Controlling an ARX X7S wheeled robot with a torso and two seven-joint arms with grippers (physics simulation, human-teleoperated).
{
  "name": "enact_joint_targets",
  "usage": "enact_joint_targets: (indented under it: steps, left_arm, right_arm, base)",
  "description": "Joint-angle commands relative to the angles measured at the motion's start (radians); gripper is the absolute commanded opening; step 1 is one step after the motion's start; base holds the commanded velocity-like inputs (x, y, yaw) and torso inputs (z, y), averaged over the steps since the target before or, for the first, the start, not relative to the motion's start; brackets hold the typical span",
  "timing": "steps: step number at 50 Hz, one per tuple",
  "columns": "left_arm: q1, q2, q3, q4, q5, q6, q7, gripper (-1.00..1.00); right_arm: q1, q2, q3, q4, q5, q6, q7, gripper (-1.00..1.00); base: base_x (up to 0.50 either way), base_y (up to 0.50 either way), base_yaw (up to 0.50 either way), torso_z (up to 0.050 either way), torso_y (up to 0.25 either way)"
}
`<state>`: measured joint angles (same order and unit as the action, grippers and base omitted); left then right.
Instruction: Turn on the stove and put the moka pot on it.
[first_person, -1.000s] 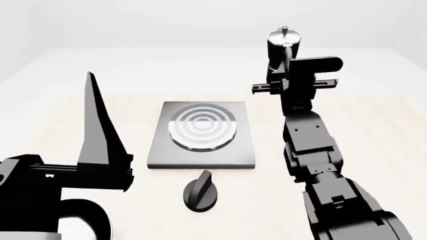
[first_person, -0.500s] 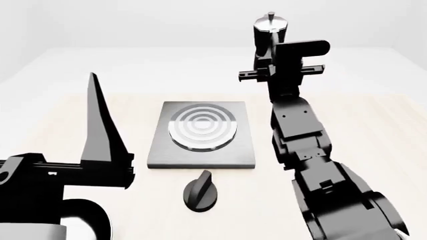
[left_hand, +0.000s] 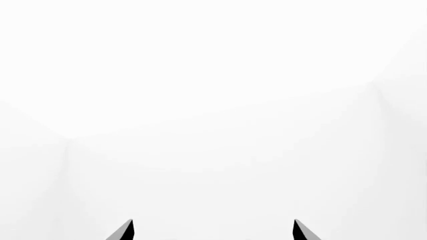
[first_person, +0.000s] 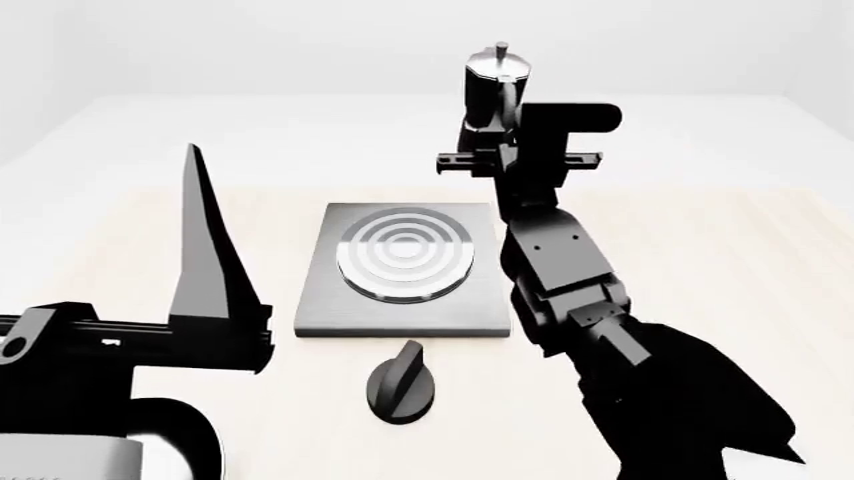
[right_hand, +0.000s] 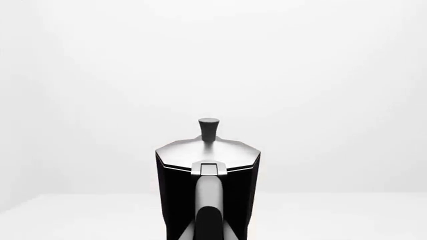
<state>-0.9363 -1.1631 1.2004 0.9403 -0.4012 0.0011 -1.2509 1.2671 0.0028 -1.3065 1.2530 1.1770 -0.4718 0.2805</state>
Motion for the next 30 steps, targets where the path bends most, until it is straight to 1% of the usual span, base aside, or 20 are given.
enact_joint_targets:
  steps: [1,15,20,22,25,30]
  left_arm:
    - [0.005,0.002,-0.001,-0.004,0.001,0.003,0.002,1.00]
    - [0.015,-0.011,-0.004,0.004,0.007,0.010,-0.006,1.00]
    - [0.015,-0.016,-0.006,0.010,0.006,0.004,-0.010,1.00]
    - [0.018,-0.017,-0.006,0.009,0.004,0.006,-0.012,1.00]
    - [0.016,-0.016,-0.008,0.011,-0.004,-0.006,-0.017,1.00]
    - [0.017,-0.016,-0.010,0.009,-0.010,-0.008,-0.018,1.00]
  right_arm:
    - [0.014,-0.003,-0.228,-0.093,0.138,-0.025,0.066,-1.00]
    - [0.014,-0.003,-0.233,-0.191,0.113,0.004,0.105,-1.00]
    - [-0.013,-0.003,-0.234,-0.203,0.101,-0.015,0.107,-1.00]
    - [0.002,-0.003,-0.234,-0.213,0.104,0.006,0.106,-1.00]
    - [-0.020,-0.003,-0.236,-0.215,0.093,-0.012,0.106,-1.00]
    - [-0.006,-0.003,-0.235,-0.228,0.101,0.002,0.105,-1.00]
  base:
    - [0.00,0.00,0.00,0.000,0.000]
    - [0.00,0.00,0.00,0.000,0.001]
    - [0.00,0.00,0.00,0.000,0.000]
    - [0.00,0.00,0.00,0.000,0.005]
    - [0.00,0.00,0.00,0.000,0.000]
    - [0.00,0.00,0.00,0.002,0.002]
